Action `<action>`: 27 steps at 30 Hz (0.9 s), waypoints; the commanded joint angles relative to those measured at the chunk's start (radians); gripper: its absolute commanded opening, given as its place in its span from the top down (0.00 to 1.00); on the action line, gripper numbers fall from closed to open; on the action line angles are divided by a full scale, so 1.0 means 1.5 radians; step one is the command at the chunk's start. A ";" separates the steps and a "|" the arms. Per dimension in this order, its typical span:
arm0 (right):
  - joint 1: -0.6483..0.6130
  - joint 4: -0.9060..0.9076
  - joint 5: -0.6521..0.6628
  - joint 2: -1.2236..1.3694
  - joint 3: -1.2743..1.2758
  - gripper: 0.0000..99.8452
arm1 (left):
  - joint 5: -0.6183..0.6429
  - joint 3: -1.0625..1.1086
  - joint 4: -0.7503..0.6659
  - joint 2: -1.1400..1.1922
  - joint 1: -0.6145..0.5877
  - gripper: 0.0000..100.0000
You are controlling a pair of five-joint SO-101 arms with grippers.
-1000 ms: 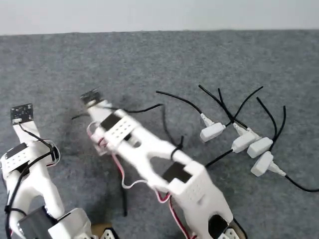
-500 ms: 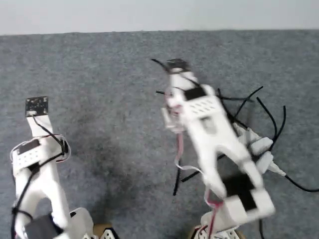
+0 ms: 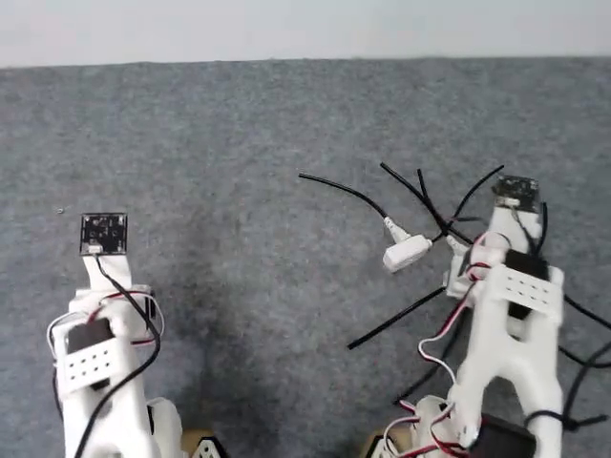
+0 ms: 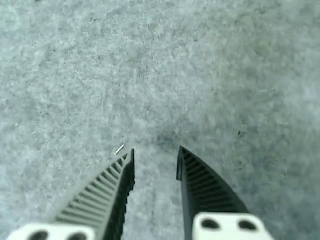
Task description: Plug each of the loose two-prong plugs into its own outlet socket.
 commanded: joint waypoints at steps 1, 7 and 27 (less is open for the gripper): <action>0.022 0.022 0.014 -0.040 -0.011 0.75 | 0.005 0.012 0.002 -0.052 0.004 0.86; -0.022 0.154 0.015 -0.103 -0.054 0.82 | 0.005 0.014 0.041 -0.087 0.004 0.86; -0.105 0.118 0.106 -0.799 0.471 0.98 | 0.006 0.230 0.192 -0.630 0.007 0.86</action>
